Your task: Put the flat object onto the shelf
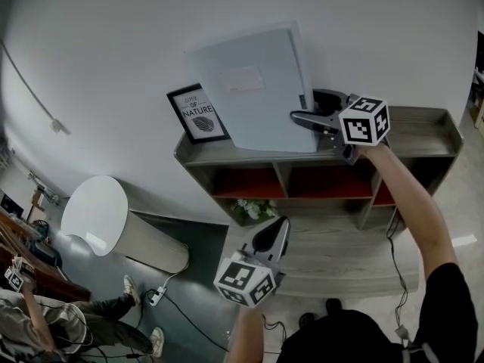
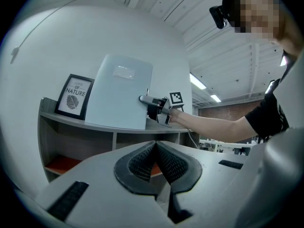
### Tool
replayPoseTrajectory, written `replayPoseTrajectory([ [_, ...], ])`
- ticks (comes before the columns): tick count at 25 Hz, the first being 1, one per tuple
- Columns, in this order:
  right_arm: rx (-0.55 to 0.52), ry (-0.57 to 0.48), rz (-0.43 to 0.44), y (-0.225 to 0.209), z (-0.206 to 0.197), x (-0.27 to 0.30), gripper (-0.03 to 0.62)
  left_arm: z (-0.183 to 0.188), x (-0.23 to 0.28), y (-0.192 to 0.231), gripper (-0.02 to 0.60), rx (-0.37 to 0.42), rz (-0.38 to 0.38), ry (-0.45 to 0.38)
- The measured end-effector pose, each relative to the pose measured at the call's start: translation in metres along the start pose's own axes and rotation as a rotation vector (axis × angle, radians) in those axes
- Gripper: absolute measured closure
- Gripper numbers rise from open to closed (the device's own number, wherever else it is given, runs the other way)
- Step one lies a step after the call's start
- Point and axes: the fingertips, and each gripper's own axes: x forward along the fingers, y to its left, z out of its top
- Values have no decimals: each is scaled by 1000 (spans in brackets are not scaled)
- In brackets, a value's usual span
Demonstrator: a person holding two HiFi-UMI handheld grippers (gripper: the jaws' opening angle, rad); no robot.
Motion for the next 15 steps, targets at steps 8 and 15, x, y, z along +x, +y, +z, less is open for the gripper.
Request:
replayPoseTrajectory([
  [8,1,-12,2,1,-1,-3,276,3,-5,8,569,7,20,0],
  [15,1,-25,-4,2,2,-13,275,0,-5,11,569,0,8,0],
])
